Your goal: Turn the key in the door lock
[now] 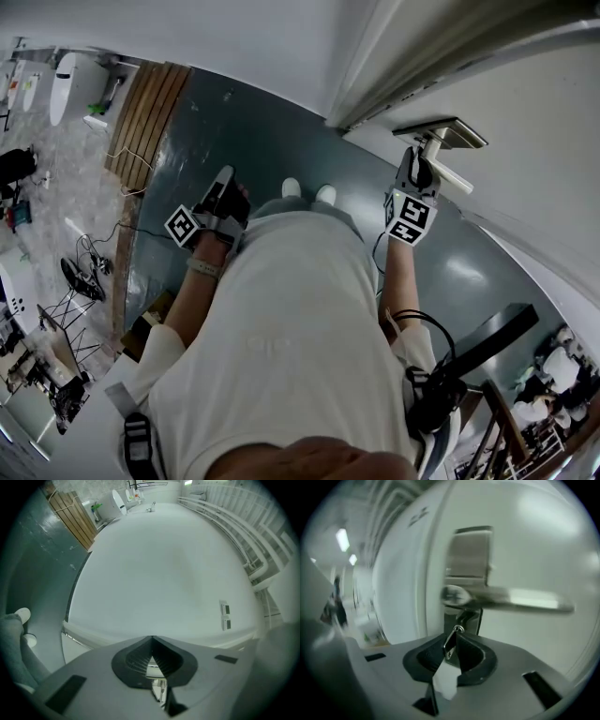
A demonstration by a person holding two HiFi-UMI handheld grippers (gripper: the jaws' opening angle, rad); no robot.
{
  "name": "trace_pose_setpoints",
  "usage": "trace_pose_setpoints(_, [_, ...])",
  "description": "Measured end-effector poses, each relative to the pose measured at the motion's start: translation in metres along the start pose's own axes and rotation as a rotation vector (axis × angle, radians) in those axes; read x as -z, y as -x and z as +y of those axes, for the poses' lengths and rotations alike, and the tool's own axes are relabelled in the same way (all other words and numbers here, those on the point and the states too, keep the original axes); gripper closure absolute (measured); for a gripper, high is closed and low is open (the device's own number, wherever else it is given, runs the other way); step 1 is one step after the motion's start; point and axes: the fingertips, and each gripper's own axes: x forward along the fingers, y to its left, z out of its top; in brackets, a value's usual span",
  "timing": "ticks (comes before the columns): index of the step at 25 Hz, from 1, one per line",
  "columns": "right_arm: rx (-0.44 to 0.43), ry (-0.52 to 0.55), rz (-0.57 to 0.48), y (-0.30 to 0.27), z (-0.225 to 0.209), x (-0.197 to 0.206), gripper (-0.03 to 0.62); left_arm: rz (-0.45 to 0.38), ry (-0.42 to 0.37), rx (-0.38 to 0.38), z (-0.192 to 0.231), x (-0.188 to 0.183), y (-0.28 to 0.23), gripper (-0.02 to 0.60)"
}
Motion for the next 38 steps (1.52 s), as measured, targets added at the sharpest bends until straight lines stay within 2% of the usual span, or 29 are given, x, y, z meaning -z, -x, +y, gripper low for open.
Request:
trace_pose_setpoints(2, [-0.048, -0.257, -0.025, -0.001, -0.005, 0.003, 0.517, 0.002, -0.002, -0.001, 0.002, 0.000, 0.000, 0.574])
trace_pose_setpoints(3, [-0.060, -0.326, -0.032, -0.002, -0.006, 0.003, 0.518, 0.002, -0.002, -0.001, 0.002, 0.000, 0.000, 0.574])
trace_pose_setpoints(8, [-0.106, -0.524, -0.046, -0.003, -0.011, 0.002, 0.519, 0.001, -0.002, -0.001, 0.000, 0.001, -0.001, 0.574])
trace_pose_setpoints(20, [-0.232, -1.194, -0.061, -0.002, -0.013, 0.009, 0.519, -0.001, 0.005, -0.003, 0.003, -0.002, -0.001, 0.574])
trace_pose_setpoints(25, [-0.264, -1.422, -0.068, 0.000, -0.012, 0.013, 0.519, 0.000, 0.008, -0.003, 0.002, -0.004, -0.003, 0.574])
trace_pose_setpoints(28, [-0.324, -1.569, -0.104, -0.001, -0.012, 0.016, 0.519, 0.003, 0.009, -0.004, 0.001, -0.004, -0.004, 0.574])
trace_pose_setpoints(30, [-0.361, -1.641, -0.125, -0.001, -0.013, 0.017, 0.517, 0.003, 0.010, -0.003, 0.001, -0.004, -0.004, 0.574])
trace_pose_setpoints(33, [-0.393, -1.693, -0.146, -0.001, -0.012, 0.017, 0.517, 0.003, 0.010, -0.004, 0.001, -0.004, -0.003, 0.574])
trace_pose_setpoints(38, [-0.395, -1.619, -0.141, -0.001, -0.013, 0.017, 0.517, 0.003, 0.013, -0.002, 0.002, -0.001, -0.003, 0.574])
